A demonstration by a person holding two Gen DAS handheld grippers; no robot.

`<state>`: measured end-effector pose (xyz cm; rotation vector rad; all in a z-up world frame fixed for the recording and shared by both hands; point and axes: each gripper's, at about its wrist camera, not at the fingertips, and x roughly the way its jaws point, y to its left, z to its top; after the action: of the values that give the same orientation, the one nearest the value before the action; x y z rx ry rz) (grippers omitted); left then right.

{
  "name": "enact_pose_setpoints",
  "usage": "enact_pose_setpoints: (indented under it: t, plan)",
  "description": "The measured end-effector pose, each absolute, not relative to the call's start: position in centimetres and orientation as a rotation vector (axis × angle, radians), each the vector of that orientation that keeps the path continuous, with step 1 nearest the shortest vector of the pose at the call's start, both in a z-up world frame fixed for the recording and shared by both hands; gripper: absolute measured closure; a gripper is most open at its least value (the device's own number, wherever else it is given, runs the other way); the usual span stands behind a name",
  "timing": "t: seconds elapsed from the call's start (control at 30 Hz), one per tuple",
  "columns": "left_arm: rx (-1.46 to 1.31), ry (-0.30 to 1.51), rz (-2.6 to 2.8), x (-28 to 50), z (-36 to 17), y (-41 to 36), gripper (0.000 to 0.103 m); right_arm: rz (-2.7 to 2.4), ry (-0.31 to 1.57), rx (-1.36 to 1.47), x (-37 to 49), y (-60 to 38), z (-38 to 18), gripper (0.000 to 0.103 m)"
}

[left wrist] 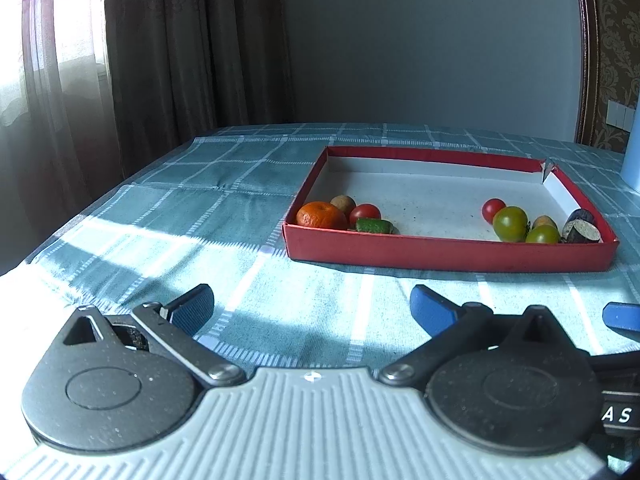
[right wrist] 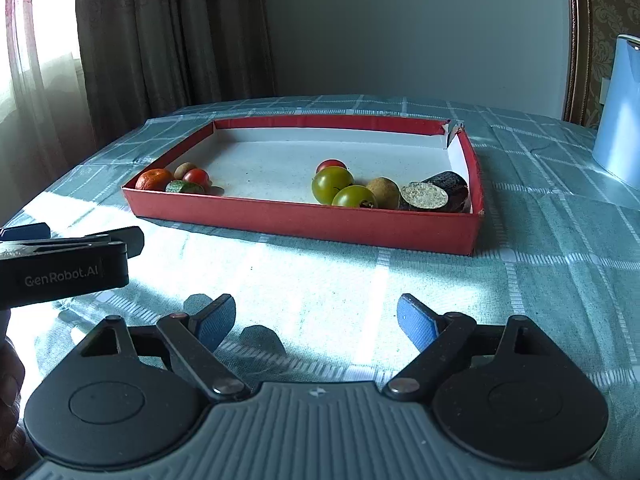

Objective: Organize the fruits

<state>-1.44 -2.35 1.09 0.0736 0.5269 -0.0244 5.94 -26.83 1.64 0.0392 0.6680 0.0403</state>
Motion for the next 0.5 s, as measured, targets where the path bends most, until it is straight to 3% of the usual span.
enact_pose_setpoints:
  t: [0.1,0.5]
  plan:
    - [0.058,0.544,-0.015,-1.15,0.75,-1.94,0.000,-0.008,0.704,-0.003,6.27,-26.30,1.41,0.000]
    - [0.076,0.570,-0.061,-0.80,0.27,-2.40,0.000,-0.046,0.695,0.029,5.81,-26.22,1.17,0.000]
